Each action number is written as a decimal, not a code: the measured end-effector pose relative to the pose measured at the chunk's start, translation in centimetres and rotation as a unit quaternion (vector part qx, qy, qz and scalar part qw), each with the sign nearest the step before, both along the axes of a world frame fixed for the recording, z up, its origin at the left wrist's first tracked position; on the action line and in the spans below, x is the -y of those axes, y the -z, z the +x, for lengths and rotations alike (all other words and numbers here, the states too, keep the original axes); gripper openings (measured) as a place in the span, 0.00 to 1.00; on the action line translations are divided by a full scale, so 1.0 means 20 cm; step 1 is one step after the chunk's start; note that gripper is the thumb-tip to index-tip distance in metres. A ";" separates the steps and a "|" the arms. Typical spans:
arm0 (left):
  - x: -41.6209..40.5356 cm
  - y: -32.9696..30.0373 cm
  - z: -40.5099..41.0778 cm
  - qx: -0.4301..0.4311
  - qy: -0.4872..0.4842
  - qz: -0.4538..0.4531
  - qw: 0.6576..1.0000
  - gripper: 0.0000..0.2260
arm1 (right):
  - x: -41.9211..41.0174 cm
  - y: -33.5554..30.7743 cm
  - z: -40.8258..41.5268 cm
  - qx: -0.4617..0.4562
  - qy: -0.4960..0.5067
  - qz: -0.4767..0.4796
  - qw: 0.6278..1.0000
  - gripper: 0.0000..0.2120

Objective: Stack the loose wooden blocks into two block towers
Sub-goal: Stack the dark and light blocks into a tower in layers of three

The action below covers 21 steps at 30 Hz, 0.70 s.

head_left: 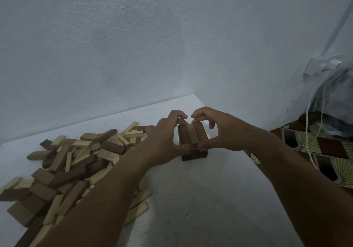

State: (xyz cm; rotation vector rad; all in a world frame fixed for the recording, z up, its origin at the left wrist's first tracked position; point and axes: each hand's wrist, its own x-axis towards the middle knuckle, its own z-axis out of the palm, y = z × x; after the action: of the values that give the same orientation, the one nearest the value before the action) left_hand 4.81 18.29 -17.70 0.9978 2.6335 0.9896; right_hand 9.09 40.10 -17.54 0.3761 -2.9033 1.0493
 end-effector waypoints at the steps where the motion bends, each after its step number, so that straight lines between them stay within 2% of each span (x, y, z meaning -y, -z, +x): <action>1: 0.00 0.00 0.00 0.001 -0.001 -0.004 1.000 0.31 | 0.00 0.01 0.00 0.004 0.002 0.003 1.000 0.34; 7: 0.00 -0.01 0.00 -0.012 -0.001 -0.035 0.999 0.34 | 0.00 0.00 0.01 0.028 0.019 0.021 0.999 0.37; 12: 0.07 -0.04 0.01 0.004 0.006 -0.022 1.000 0.44 | -0.01 -0.03 0.05 0.044 0.039 0.029 0.998 0.45; 14: 0.13 -0.06 0.03 0.004 -0.004 -0.009 1.000 0.45 | 0.01 -0.06 0.08 0.029 0.049 0.025 0.998 0.46; 16: 0.21 -0.08 0.07 -0.004 -0.022 0.006 1.000 0.42 | 0.06 -0.09 0.13 -0.008 0.052 0.016 0.999 0.43; 21: 0.46 -0.08 0.22 -0.060 -0.068 0.028 0.995 0.28 | 0.35 -0.11 0.23 -0.110 0.024 -0.018 0.993 0.23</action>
State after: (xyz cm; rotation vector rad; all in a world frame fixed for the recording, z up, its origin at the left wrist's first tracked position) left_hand 9.18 9.14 -16.14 0.9275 2.8200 1.0680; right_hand 13.69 33.11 -15.29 0.3903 -2.6819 0.9819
